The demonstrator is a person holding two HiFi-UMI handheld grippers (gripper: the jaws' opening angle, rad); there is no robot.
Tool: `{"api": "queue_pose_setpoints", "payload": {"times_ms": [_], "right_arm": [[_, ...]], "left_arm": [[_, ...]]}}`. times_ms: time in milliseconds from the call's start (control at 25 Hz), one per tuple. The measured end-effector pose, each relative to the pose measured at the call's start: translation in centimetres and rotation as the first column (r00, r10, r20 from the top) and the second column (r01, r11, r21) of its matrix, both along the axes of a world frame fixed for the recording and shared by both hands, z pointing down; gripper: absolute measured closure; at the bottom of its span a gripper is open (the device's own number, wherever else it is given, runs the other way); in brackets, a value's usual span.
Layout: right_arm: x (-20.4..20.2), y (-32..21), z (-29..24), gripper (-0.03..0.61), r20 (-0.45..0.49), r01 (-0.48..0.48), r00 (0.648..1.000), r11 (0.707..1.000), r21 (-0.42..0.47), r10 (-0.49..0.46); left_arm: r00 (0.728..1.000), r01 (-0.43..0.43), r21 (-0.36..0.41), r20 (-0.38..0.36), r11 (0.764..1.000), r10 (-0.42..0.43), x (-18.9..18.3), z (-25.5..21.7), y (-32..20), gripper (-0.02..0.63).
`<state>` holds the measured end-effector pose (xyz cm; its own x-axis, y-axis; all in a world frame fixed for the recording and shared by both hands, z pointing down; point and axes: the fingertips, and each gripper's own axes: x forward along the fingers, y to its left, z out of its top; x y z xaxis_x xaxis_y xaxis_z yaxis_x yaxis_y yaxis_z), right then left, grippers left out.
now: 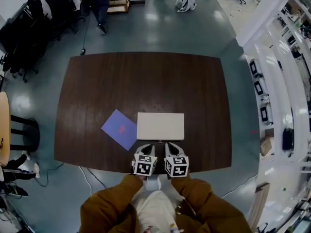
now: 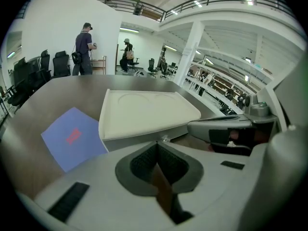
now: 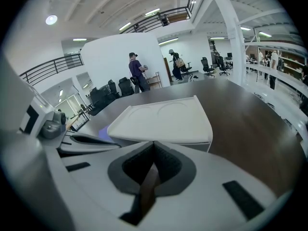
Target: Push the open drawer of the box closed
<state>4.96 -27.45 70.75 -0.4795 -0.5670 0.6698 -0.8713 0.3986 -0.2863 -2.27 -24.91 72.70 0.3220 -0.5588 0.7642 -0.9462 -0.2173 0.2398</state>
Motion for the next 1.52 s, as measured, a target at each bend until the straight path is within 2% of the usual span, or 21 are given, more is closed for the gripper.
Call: {"api": "queue_pose_setpoints", "payload": {"times_ms": [320, 720, 1000, 1160, 1360, 1520], "right_arm": [[-2.8, 2.4, -4.4, 0.574, 0.034, 0.024, 0.999, 0.997, 0.079, -0.027], [-4.9, 5.6, -9.3, 0.574, 0.072, -0.025, 0.997, 0.987, 0.161, 0.013], [-4.6, 7.3, -10.5, 0.574, 0.079, -0.075, 0.995, 0.979, 0.190, 0.061], [-4.3, 8.5, -11.3, 0.574, 0.082, -0.074, 0.995, 0.976, 0.206, 0.058], [-3.3, 10.9, -13.2, 0.574, 0.122, -0.075, 0.991, 0.973, 0.217, 0.049], [-1.3, 13.8, -14.7, 0.574, 0.153, -0.068, 0.988, 0.971, 0.231, 0.033]], "left_arm": [[0.999, -0.019, 0.052, -0.049, 0.998, 0.022, -0.4, -3.9, 2.0, 0.609], [0.995, -0.050, 0.121, -0.077, 0.991, 0.060, -2.0, -8.6, 5.7, 0.609], [0.994, -0.066, 0.155, -0.075, 0.986, 0.078, -3.5, -10.3, 7.6, 0.608], [0.993, -0.056, 0.169, -0.092, 0.984, 0.073, -3.5, -11.2, 9.1, 0.609], [0.992, -0.040, 0.186, -0.113, 0.982, 0.062, -2.4, -12.9, 12.0, 0.609], [0.991, -0.019, 0.200, -0.123, 0.980, 0.044, -0.1, -13.8, 15.1, 0.609]]}}
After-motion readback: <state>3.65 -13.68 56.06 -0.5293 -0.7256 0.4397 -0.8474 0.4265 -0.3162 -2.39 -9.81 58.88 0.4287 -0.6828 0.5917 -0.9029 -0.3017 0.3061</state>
